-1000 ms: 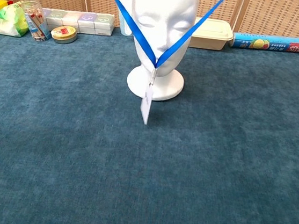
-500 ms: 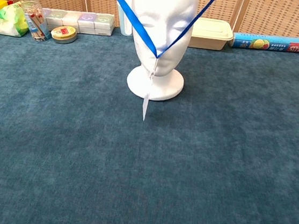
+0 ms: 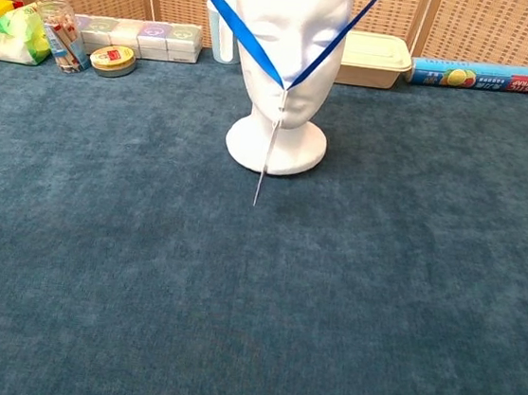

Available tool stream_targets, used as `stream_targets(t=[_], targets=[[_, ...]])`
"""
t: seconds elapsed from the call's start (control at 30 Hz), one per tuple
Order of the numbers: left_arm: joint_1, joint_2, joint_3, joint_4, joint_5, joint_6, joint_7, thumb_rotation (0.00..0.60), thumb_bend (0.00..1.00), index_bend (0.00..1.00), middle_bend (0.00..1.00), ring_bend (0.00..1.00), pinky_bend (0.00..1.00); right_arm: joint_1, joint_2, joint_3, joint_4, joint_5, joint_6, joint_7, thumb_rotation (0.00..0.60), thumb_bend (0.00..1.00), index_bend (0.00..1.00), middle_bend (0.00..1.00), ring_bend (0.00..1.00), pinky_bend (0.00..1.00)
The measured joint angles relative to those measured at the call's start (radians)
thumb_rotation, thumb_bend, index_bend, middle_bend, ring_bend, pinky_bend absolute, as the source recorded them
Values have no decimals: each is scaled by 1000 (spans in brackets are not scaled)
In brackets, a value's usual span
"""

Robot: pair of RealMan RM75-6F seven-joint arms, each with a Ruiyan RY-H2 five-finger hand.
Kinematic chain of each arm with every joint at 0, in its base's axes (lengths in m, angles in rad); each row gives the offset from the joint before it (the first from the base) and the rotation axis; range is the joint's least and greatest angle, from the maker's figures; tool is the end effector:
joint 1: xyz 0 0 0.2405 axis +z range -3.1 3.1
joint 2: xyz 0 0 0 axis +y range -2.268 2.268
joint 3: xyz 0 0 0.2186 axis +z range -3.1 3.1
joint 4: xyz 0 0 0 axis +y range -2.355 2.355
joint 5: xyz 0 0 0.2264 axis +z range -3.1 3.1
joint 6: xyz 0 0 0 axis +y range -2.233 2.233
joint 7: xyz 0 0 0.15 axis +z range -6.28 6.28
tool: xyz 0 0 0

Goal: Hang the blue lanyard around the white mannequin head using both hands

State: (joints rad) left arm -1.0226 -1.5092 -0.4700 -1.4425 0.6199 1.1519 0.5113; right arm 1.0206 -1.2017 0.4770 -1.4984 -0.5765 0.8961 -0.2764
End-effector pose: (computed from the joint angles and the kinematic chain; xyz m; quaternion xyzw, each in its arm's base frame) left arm -0.0317 0.4235 0.0581 -0.5759 -0.4015 -0.4697 0.5352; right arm -0.0419 -0.4509 0.1318 0.5799 -0.4303 0.4898 0.4886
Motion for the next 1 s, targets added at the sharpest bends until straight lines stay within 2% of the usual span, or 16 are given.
stream_targets(t=[1.0], targets=[[2,-44,30,58,9,-4,13,540,429,816,1000,1000,1000,54,-47,-68,106,20,-51,-38,600,475,637,907,1000,1000]])
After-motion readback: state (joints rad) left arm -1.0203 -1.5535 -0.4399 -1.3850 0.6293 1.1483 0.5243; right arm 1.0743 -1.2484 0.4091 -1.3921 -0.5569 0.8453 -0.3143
